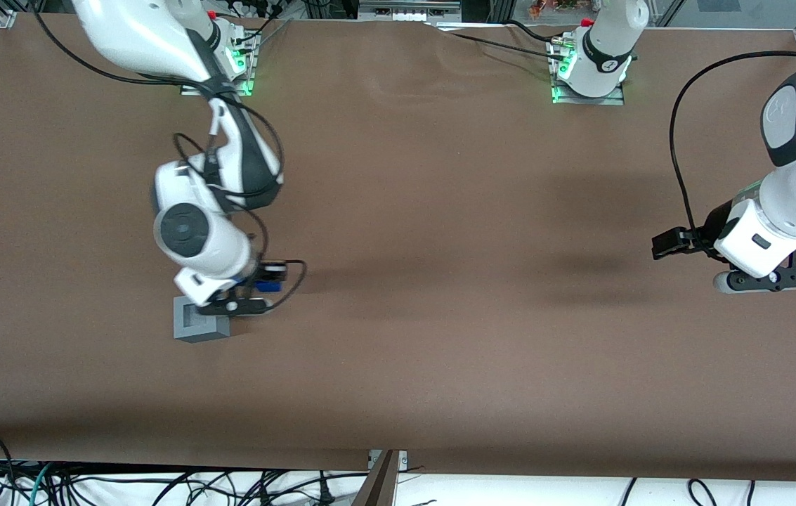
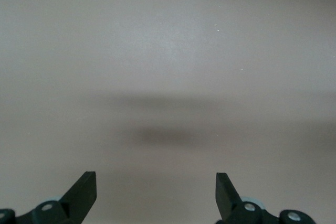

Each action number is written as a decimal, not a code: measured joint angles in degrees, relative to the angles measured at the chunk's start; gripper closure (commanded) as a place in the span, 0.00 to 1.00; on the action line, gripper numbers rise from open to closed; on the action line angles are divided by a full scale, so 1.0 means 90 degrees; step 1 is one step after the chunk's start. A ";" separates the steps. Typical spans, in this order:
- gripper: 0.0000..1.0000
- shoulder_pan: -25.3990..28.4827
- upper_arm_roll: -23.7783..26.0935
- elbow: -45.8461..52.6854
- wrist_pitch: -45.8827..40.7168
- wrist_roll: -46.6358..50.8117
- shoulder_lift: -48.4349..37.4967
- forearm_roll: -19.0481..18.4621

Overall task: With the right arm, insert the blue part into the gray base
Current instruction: 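Carry the blue block over the gray base's square hole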

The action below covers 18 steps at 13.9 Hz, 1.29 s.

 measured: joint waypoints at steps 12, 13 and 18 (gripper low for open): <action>0.77 -0.1083 -0.0098 0.0638 -0.0260 -0.1603 0.0457 0.0084; 0.76 -0.1089 -0.0098 0.0730 -0.0260 -0.1612 0.0533 0.0120; 0.76 -0.1148 -0.0098 0.1055 -0.0260 -0.1745 0.0799 0.0140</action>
